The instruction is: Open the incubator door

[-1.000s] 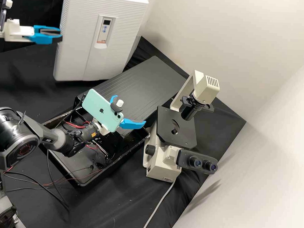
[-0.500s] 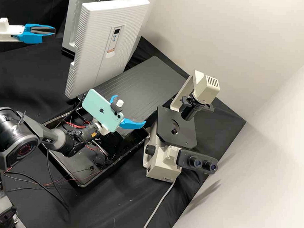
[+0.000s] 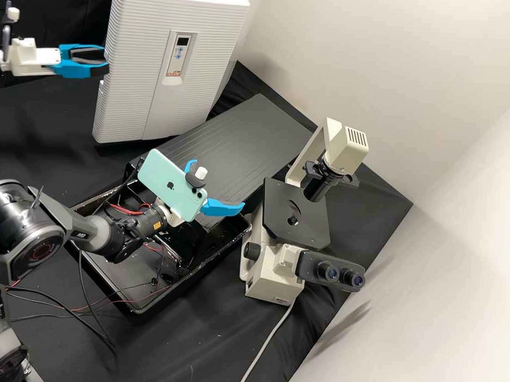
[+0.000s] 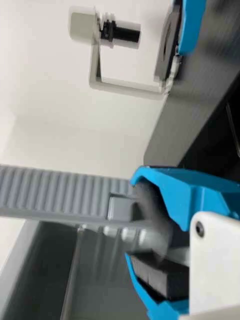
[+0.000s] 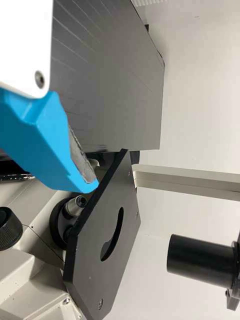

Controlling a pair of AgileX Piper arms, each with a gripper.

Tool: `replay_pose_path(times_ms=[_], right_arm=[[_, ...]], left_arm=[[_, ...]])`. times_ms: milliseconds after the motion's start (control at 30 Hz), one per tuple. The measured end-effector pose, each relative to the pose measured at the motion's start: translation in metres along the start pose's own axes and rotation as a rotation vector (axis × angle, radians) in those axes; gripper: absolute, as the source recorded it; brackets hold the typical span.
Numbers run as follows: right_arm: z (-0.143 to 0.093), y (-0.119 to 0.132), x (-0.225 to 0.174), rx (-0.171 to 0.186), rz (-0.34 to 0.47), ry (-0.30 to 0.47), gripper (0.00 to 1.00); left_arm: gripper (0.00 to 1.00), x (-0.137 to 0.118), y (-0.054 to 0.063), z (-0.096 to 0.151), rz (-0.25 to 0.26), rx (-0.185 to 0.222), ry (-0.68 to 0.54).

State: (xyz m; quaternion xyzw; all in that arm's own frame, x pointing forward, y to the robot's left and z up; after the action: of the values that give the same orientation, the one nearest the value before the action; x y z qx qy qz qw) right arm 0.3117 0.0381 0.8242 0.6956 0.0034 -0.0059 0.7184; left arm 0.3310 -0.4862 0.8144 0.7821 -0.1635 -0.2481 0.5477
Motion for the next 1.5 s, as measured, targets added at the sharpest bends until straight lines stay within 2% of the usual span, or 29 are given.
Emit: replay_pose_path(times_ms=[33,67,200,333,567,767,1167,1267,1500], right_arm=[[0.0,0.0,0.0,0.0,0.0,0.0,1.0],[0.0,0.0,0.0,0.0,0.0,0.0,1.0],[0.0,0.0,0.0,0.0,0.0,0.0,1.0],[0.0,0.0,0.0,0.0,0.0,0.0,1.0],[0.0,0.0,0.0,0.0,0.0,0.0,1.0],[0.0,0.0,0.0,0.0,0.0,0.0,1.0],[0.0,0.0,0.0,0.0,0.0,0.0,1.0],[0.0,0.0,0.0,0.0,0.0,0.0,1.0],[0.0,0.0,0.0,0.0,0.0,0.0,1.0]], left_arm=[[1.0,0.001,0.001,-0.007,0.005,0.008,-0.009],[0.0,0.003,0.002,-0.012,0.008,0.014,-0.018],[0.0,0.006,0.005,-0.028,-0.013,0.03,-0.049],[0.0,0.004,0.009,-0.036,0.004,0.036,-0.025],[0.0,0.001,0.012,-0.057,0.089,-0.032,0.148],[0.0,-0.006,0.006,-0.075,0.058,-0.098,0.283],[0.0,-0.011,0.007,-0.084,0.082,-0.126,0.356],[0.0,-0.014,0.007,-0.088,0.076,-0.124,0.388],[0.0,-0.018,0.013,-0.095,0.099,-0.122,0.416]])
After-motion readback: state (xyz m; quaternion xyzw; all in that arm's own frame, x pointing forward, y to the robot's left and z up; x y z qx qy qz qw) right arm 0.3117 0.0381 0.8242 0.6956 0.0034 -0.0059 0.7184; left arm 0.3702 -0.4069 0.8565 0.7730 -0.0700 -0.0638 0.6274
